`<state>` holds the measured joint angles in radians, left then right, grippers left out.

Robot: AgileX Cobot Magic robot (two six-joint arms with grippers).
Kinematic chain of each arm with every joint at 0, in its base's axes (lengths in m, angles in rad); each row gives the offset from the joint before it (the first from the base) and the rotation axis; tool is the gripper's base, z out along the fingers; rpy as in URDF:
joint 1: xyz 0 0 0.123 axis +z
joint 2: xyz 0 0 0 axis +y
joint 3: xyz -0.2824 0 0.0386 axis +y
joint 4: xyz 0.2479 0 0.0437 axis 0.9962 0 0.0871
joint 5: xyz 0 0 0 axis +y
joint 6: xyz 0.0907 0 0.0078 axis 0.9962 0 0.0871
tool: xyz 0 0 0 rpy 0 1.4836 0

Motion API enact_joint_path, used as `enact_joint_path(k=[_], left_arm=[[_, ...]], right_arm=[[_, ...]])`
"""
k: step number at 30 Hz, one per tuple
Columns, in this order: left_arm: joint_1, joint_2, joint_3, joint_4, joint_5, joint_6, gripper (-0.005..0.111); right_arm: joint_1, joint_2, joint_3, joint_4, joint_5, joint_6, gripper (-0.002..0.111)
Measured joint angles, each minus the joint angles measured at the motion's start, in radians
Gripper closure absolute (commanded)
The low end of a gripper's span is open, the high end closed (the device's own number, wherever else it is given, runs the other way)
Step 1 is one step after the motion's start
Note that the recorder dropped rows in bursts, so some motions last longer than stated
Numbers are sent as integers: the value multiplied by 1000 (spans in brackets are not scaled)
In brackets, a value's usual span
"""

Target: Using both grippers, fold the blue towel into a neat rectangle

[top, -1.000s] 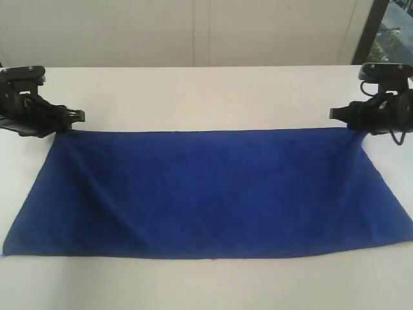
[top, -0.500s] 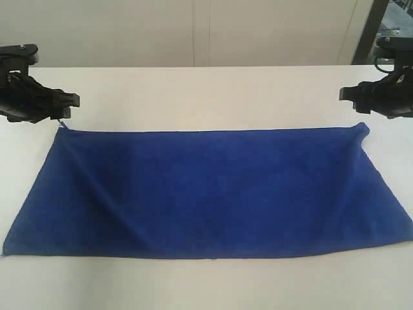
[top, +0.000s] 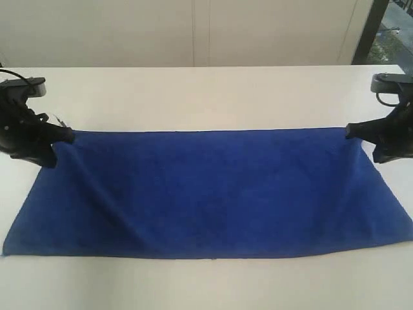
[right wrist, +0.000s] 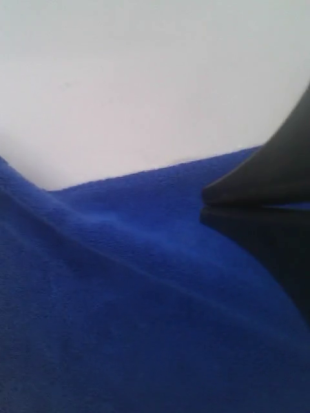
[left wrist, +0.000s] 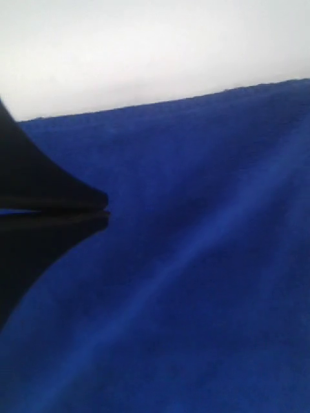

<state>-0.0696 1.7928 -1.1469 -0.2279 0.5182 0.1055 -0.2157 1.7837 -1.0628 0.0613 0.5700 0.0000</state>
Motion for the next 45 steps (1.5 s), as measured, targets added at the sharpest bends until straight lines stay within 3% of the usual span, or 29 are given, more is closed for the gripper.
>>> enact_joint_path(k=[8,17,24,33,45], left_arm=[[0,-130,192,0,2,0,107],[0,-136,338,-18,-75,0,107],[0,-136,361,-18,-111,2,107],[0,-138,361,-18,-115,4,107],[0,-138,361,-18,-115,4,107]], right_arm=[[0,-174,177,0,0,0,108],[0,-182,352,-2,-83,28,108],[0,-163,393,-67,-134,113,108],[0,-144,400,-239,-50,362,108],[0,-146,400,-269,13,397,108]])
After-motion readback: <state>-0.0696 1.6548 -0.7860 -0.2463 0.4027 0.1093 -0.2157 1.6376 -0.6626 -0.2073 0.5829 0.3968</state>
